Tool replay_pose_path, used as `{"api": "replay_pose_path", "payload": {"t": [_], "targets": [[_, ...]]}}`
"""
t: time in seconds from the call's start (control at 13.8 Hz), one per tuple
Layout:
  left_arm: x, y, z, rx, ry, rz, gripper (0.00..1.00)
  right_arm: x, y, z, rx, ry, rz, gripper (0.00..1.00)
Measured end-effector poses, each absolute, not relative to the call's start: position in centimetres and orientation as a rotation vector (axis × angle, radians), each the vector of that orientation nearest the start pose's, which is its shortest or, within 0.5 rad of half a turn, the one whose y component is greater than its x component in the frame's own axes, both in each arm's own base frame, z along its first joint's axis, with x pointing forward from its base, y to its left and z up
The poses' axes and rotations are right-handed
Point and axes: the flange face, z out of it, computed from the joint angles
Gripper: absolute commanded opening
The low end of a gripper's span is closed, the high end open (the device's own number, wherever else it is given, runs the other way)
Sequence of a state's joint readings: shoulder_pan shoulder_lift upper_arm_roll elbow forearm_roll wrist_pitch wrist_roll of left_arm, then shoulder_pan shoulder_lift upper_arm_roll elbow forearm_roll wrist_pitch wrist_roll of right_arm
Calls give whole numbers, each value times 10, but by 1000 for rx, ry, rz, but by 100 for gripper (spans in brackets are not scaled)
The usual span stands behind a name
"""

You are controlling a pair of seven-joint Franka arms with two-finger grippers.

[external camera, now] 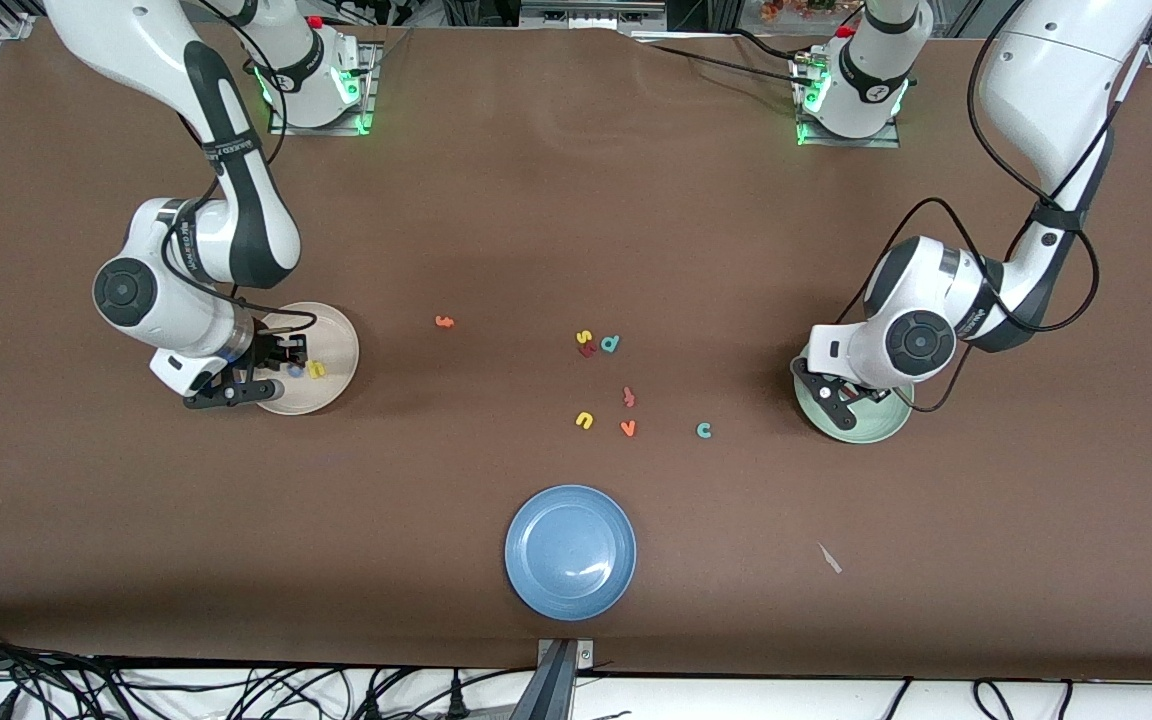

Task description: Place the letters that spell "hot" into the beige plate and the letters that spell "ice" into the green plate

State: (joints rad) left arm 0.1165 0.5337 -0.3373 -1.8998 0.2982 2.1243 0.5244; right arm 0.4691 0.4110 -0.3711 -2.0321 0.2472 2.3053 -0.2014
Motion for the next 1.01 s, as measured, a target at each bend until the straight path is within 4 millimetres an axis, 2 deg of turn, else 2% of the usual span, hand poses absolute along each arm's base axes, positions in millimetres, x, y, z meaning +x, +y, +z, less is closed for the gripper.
{"api": "replay_pose_path", "payload": {"t": [0.14,0.22,0.43,0.58,0.65,0.8,1.01], "targets": [[592,-120,222,-2767,1399,387,100,579,78,247,-3076,-254,215,100],[595,-127,230,-2762,1411,360,100,578,91,250,-3061,-287,231,100],[604,-160,260,-2762,1438,251,100,571,146,260,-3011,-424,239,100],[605,-187,272,-2801,1381,203,100,559,185,259,-2973,-537,251,100],[604,-203,275,-2822,1343,189,100,552,205,257,-2956,-605,259,100],[608,-230,275,-2848,1308,161,100,540,229,256,-2945,-712,269,100],[611,-272,262,-2840,1385,145,100,520,245,257,-2938,-878,234,100]]}}
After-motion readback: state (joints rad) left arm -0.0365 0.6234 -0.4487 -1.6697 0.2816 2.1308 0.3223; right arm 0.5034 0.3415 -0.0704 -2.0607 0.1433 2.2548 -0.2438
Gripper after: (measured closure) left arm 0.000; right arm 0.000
